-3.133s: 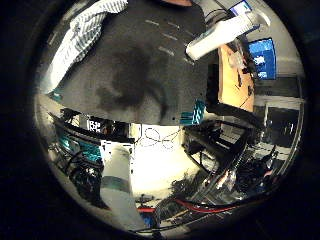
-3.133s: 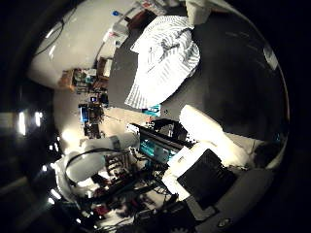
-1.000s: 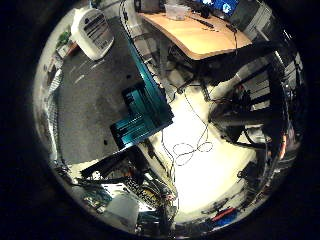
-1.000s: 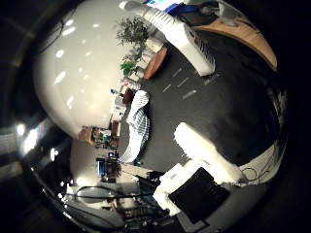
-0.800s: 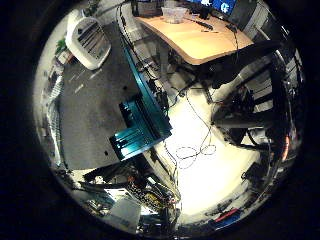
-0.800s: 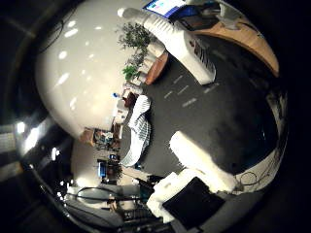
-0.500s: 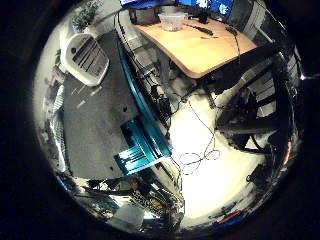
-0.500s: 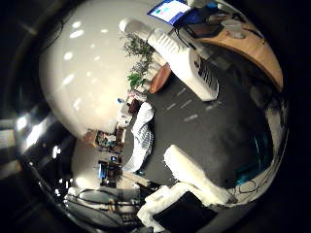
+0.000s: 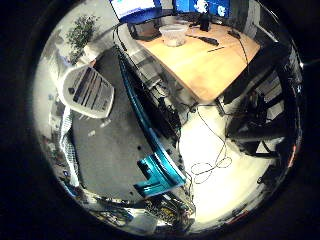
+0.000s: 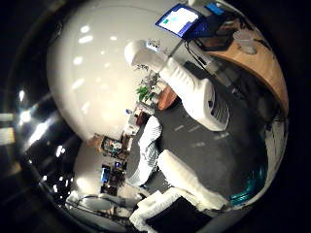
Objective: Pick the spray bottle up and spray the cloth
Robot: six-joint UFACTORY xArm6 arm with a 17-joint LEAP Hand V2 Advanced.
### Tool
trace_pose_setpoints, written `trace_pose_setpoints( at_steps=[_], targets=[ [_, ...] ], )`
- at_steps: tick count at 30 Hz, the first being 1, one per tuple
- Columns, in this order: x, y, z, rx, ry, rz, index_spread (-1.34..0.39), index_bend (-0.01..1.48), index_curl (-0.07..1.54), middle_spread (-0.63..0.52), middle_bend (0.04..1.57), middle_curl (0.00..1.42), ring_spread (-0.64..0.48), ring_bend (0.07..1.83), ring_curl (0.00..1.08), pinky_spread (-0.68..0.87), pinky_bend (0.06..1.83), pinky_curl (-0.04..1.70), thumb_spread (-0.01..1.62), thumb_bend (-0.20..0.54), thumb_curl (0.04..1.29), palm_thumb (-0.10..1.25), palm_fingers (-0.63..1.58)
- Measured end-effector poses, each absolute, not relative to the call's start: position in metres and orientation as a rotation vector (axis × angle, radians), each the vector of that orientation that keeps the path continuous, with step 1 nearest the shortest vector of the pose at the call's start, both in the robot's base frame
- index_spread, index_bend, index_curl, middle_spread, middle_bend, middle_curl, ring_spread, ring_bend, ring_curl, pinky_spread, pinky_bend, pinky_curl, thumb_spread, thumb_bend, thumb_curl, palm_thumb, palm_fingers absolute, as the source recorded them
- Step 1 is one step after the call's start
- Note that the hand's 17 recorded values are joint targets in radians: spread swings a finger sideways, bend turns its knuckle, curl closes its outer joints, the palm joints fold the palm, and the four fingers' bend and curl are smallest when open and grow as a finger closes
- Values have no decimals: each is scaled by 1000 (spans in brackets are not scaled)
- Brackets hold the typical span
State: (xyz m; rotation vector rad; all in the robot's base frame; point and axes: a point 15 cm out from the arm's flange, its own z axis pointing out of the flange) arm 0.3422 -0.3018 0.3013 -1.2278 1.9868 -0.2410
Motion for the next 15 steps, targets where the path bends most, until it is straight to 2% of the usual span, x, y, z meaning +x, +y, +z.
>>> trace_pose_setpoints(
  at_steps=[15],
  targets=[
    [383, -303, 307, -1181, 1910, -216, -145, 142, 227, 206, 185, 283, 184, 307, 268, 329, 430, 321, 1116, -21, 259, 464, -31]
  ],
)
